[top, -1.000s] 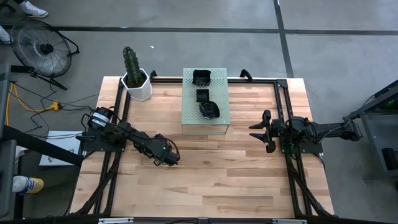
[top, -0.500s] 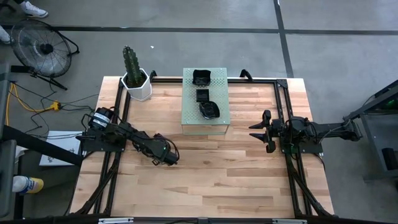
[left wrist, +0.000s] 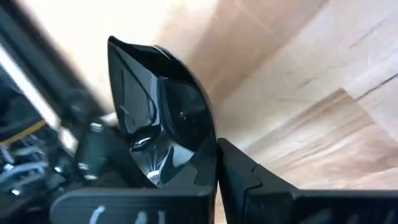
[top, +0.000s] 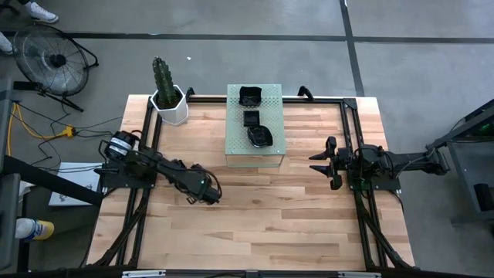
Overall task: Pick & Place Mini shaped plates
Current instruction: Stack the black leaf shaped plate on top of the black leaf shaped plate on the shelf
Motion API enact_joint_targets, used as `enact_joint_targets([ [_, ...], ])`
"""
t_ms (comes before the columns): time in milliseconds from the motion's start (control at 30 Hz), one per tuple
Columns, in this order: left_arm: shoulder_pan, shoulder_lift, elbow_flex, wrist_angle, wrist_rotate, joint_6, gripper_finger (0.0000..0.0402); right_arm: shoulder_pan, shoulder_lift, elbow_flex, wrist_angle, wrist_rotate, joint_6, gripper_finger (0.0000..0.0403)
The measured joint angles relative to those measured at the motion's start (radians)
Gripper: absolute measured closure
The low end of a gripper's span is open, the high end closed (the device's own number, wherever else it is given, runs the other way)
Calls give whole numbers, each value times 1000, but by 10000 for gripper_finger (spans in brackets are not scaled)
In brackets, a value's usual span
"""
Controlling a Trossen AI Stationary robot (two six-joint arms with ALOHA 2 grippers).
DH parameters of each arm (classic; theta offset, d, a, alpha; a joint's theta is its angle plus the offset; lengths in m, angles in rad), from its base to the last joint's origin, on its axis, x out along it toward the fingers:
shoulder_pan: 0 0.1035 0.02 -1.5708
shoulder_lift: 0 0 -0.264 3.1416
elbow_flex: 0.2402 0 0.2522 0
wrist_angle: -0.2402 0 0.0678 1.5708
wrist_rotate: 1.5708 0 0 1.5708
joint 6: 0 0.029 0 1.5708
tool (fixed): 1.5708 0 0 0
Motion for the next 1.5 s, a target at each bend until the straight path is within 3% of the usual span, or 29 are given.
enact_joint_targets([
  [367, 0, -132, 139, -288, -197, 92, 401, 0, 0, 0, 0, 0, 0, 263],
  [600, 0, -243, 191, -280, -344, 277, 401, 0, 0, 0, 0, 0, 0, 263],
  [867, 0, -314, 254, -283, -420, 513, 401, 0, 0, 0, 0, 0, 0, 263],
  [1167, 0, -346, 317, -284, -503, 809, 402, 0, 0, 0, 0, 0, 0, 263],
  [1500, 10, -347, 393, -191, -696, 1191, 401, 0, 0, 0, 0, 0, 0, 263],
])
